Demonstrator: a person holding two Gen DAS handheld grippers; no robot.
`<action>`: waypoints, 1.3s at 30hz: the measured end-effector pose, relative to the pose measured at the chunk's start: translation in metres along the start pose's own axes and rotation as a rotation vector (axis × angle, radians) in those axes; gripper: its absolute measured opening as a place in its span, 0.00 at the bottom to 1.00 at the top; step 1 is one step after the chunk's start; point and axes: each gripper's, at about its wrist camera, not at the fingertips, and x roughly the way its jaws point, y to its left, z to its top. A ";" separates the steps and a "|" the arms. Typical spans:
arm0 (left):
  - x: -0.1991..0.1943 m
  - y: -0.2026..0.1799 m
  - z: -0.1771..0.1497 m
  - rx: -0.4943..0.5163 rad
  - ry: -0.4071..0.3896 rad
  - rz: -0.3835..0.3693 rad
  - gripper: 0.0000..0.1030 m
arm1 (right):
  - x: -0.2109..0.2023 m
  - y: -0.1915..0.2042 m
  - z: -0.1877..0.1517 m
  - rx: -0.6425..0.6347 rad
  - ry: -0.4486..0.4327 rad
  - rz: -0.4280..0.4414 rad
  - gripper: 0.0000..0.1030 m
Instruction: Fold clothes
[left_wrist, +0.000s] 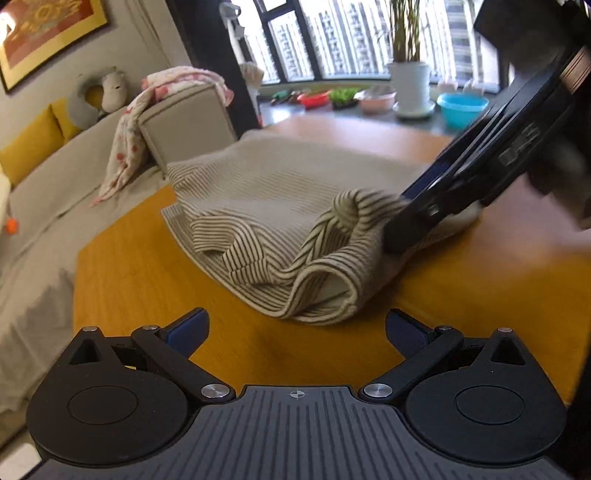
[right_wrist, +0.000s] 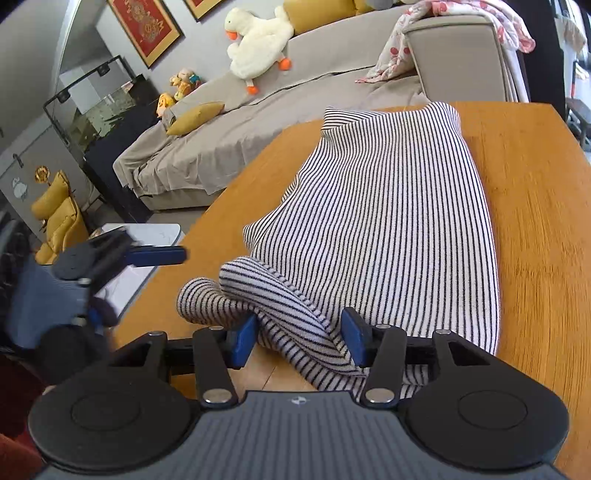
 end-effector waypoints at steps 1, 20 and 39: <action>0.006 0.000 0.002 -0.014 0.002 0.026 1.00 | -0.002 0.008 -0.004 -0.069 -0.011 -0.032 0.48; 0.010 0.045 0.007 -0.390 0.026 -0.100 1.00 | 0.030 0.068 -0.075 -0.986 -0.126 -0.558 0.37; -0.017 0.070 0.044 -0.336 -0.154 -0.161 1.00 | 0.022 0.092 -0.089 -1.140 0.040 -0.509 0.23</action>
